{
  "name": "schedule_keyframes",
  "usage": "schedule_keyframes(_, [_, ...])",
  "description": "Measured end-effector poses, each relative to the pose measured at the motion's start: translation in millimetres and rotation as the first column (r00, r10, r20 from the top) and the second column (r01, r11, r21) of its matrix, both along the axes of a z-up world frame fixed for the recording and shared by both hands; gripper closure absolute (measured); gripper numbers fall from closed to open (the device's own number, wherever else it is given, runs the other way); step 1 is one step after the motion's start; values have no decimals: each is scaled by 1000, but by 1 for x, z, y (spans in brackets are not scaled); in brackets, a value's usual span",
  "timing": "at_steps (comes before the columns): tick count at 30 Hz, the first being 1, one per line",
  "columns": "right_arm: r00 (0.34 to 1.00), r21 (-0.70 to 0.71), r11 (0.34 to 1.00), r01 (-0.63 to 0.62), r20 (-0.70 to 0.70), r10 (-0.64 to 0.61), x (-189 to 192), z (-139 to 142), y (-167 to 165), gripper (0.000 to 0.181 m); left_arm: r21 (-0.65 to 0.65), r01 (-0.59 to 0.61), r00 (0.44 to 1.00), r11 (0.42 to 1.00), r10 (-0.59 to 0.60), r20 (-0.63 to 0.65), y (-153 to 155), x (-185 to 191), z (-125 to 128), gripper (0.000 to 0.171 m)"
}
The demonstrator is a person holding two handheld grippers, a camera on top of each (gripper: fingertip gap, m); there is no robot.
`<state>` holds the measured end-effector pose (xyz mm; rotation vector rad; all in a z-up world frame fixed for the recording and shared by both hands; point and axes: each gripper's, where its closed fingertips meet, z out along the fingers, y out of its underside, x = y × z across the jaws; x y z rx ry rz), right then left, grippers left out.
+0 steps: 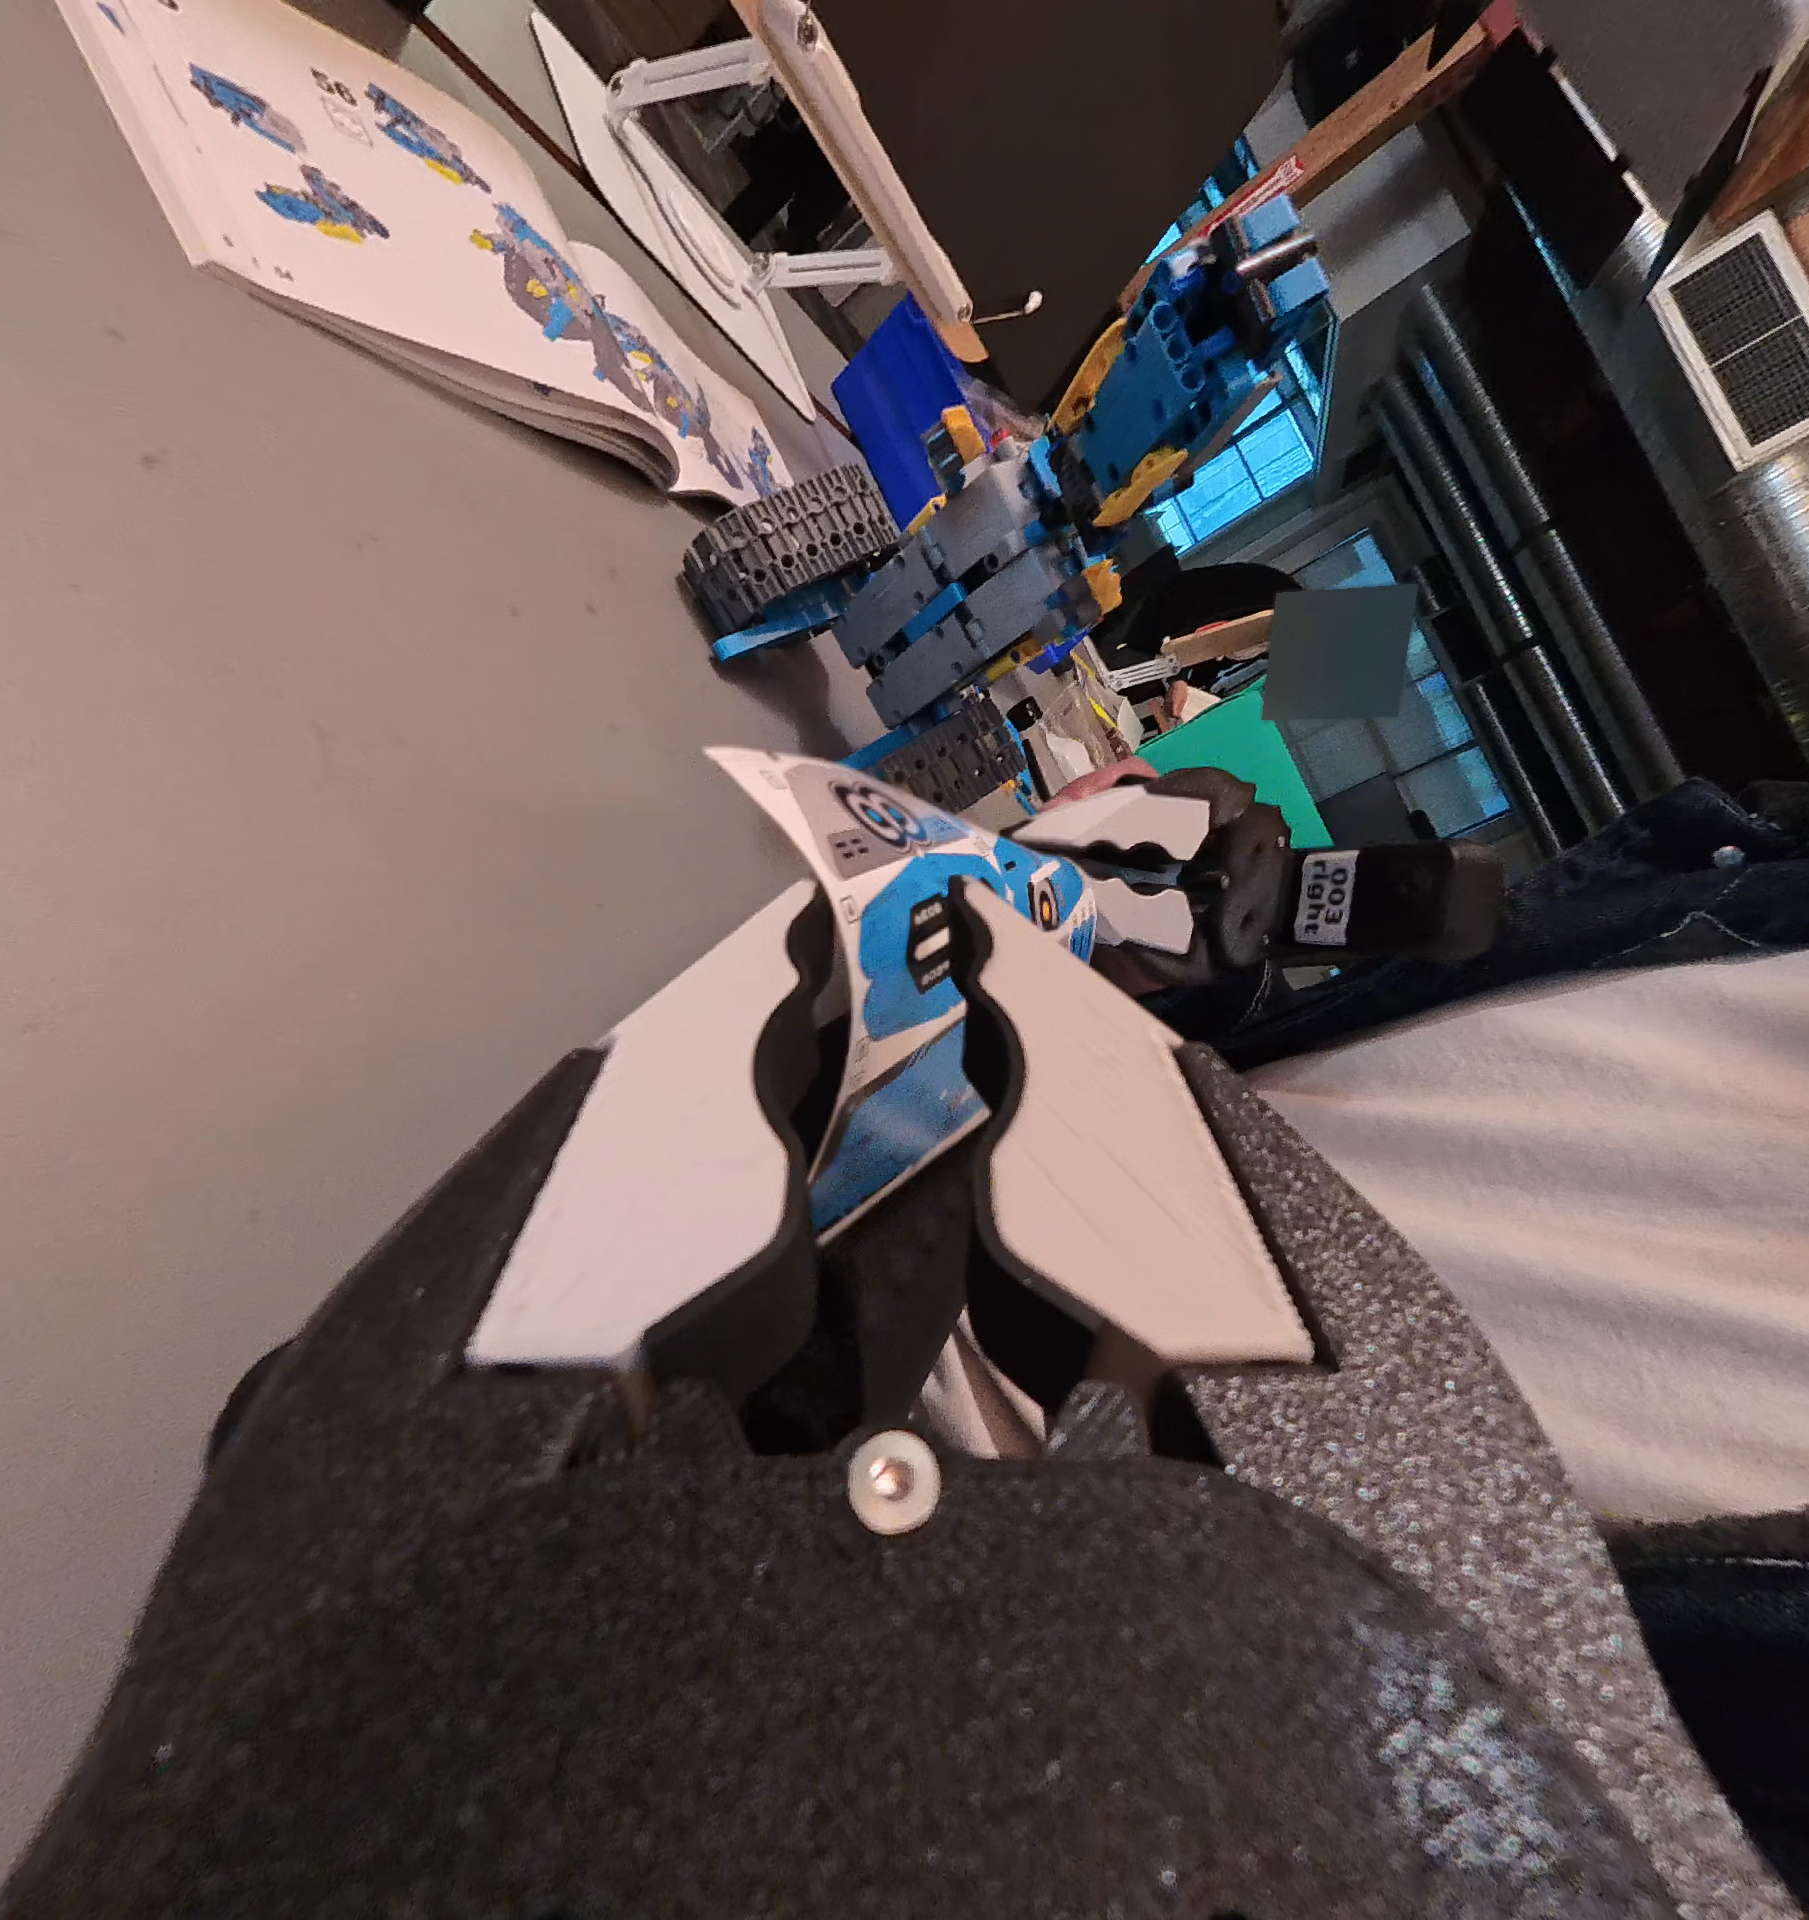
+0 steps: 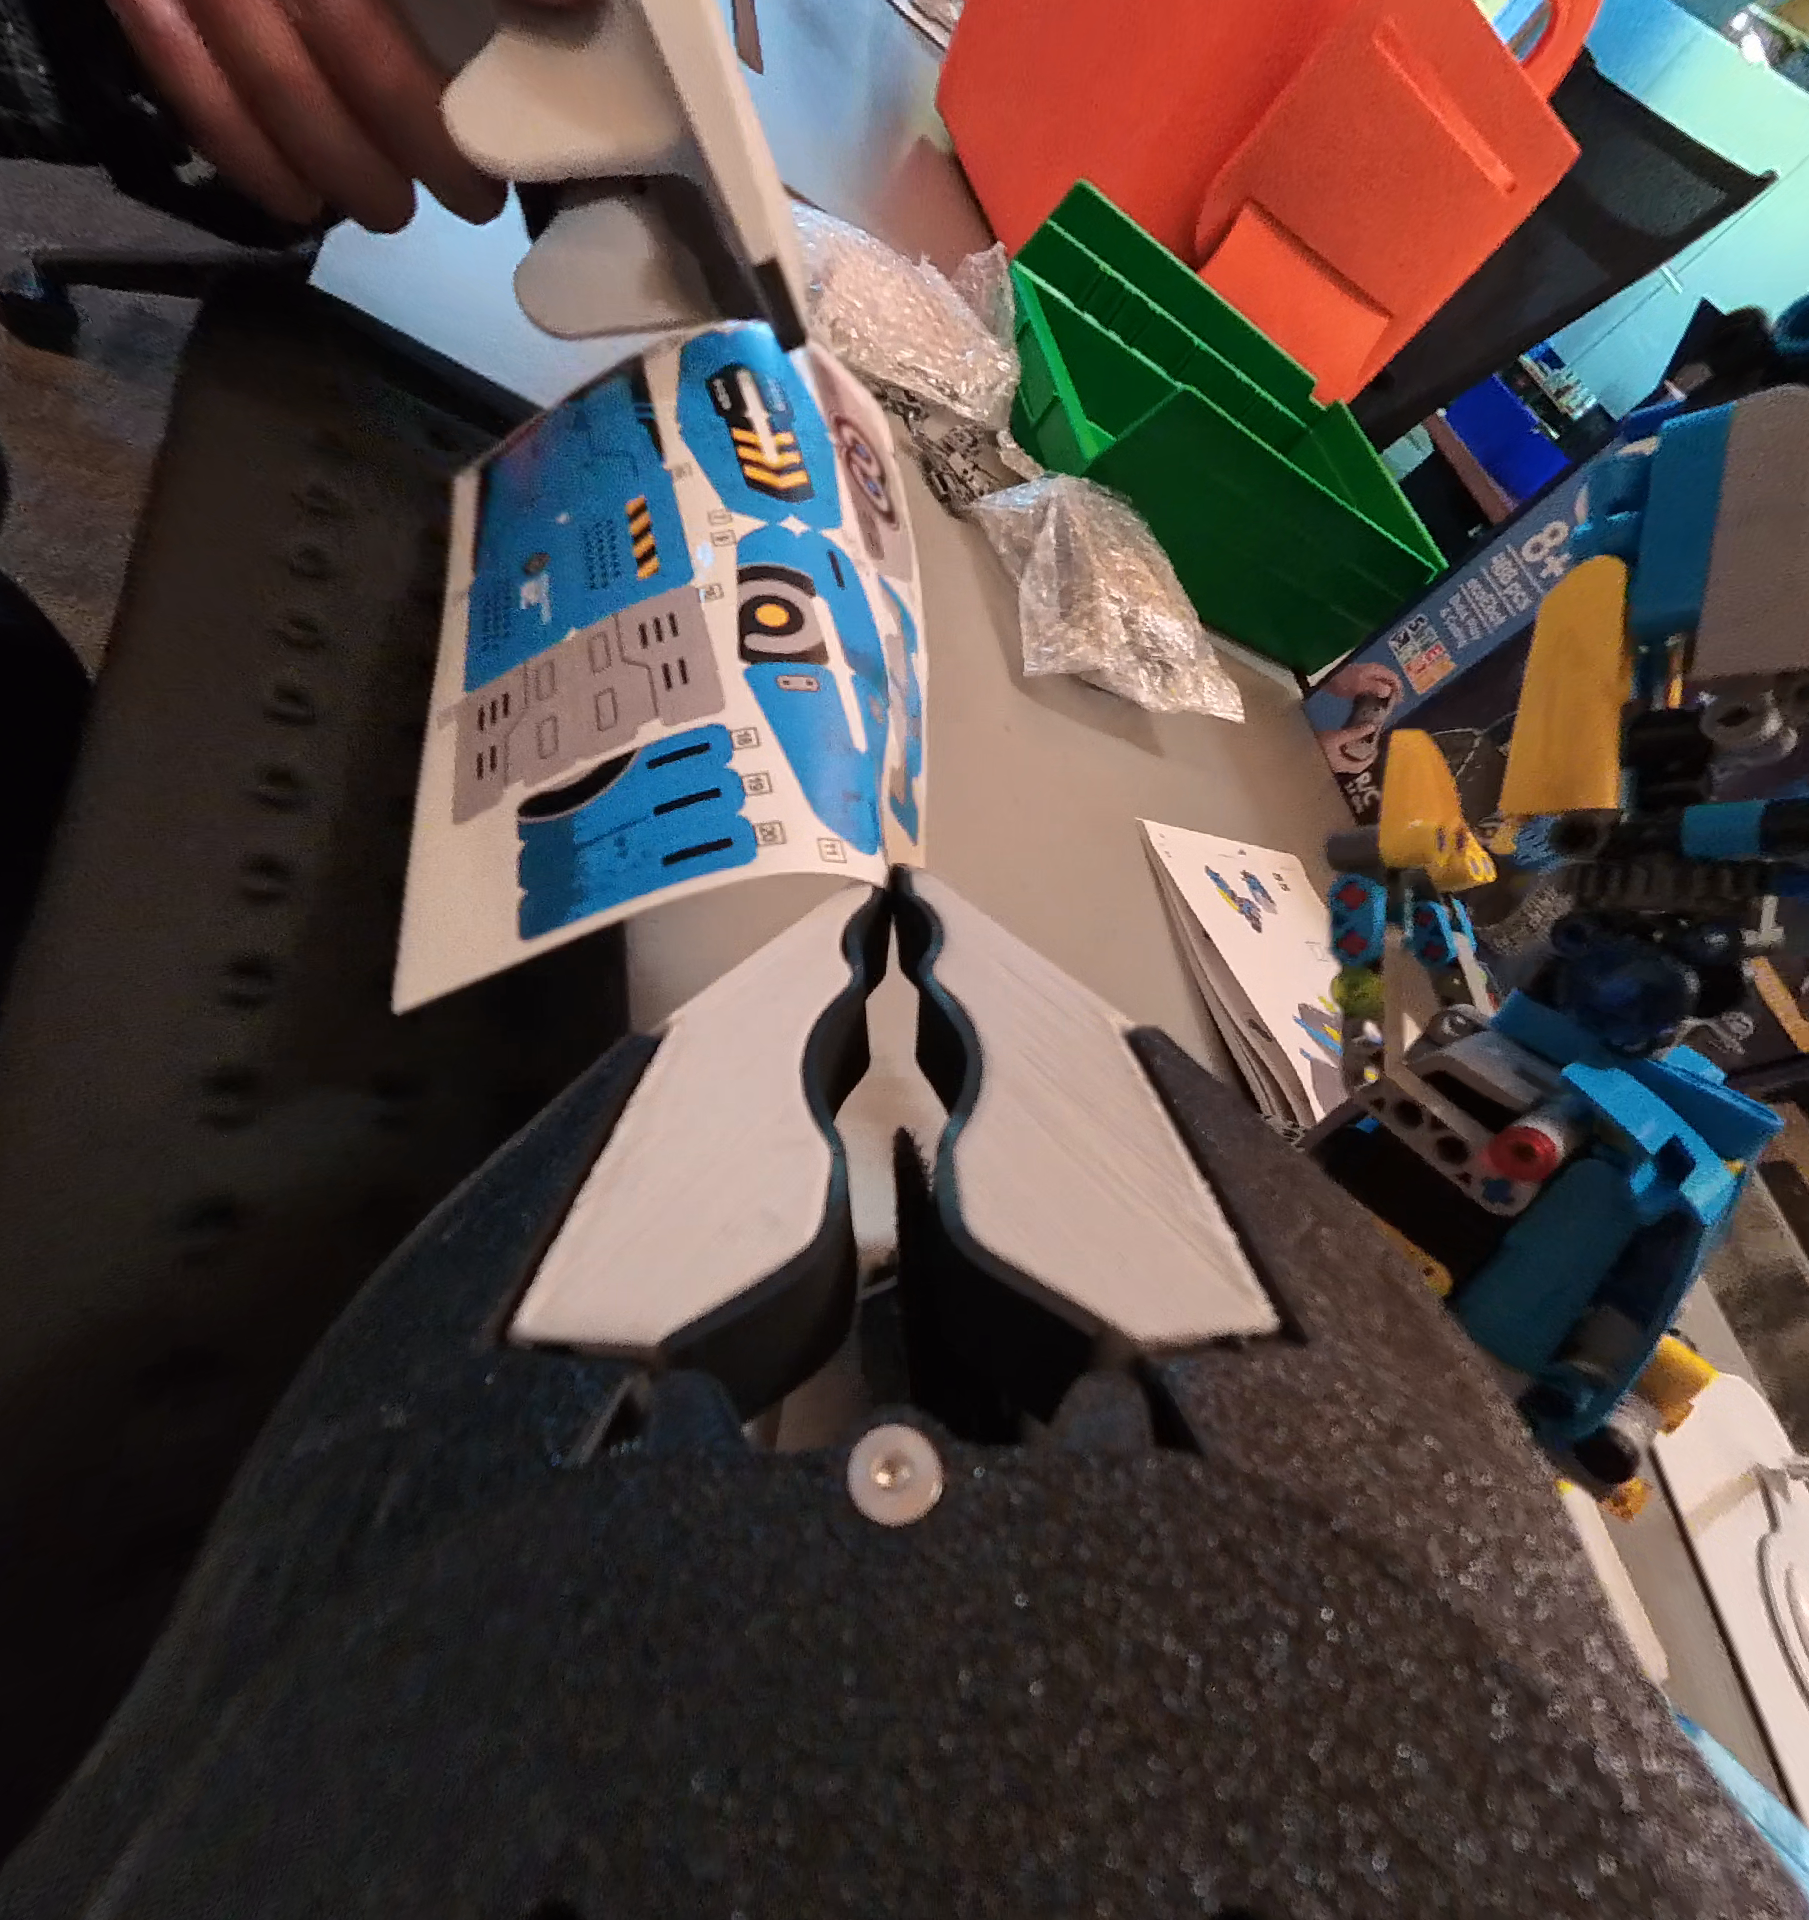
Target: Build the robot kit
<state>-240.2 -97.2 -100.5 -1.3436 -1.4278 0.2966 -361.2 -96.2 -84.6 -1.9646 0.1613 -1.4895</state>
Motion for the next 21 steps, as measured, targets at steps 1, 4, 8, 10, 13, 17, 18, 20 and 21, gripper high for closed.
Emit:
schedule_keyframes(1, [1000, 7, 1000, 2, 7, -2, 1, -1, 0, 181, 8, 1, 1000, 1000, -1, 3, 0, 0, 2, 156])
schedule_keyframes(4, [1000, 6, 1000, 7, 16, -7, 5, -3, 2, 181, 45, 2, 1000, 999, -3, 19, 0, 1, 10, 159])
schedule_keyframes(8, [1000, 12, 1000, 20, -1, -20, 11, 1, 5, 181, 78, -7, 997, 997, 1, 80, 0, -1, 23, 159])
schedule_keyframes(10, [1000, 38, 999, -14, -18, 14, 12, 6, 0, 181, 74, -19, 995, 997, 12, 101, 3, -3, 25, 159])
schedule_keyframes(13, [999, 55, 998, -41, -14, 42, 12, 7, -4, 181, 69, -6, 996, 998, 0, 93, 4, -1, 23, 159])
schedule_keyframes(17, [998, 67, 996, -63, -26, 64, 15, 10, -7, 181, 66, 8, 998, 998, -12, 62, 6, 5, 20, 161])
schedule_keyframes(18, [997, 62, 996, -66, -22, 68, 16, 9, -7, 181, 67, 9, 998, 998, -12, 53, 7, 5, 19, 164])
schedule_keyframes(20, [998, 68, 996, -65, -11, 66, 18, 6, -6, 181, 74, 16, 997, 997, -22, 69, 7, 7, 23, 166])
schedule_keyframes(21, [997, 65, 995, -69, -9, 70, 19, 5, -7, 181, 77, 23, 996, 997, -30, 80, 6, 8, 25, 168])
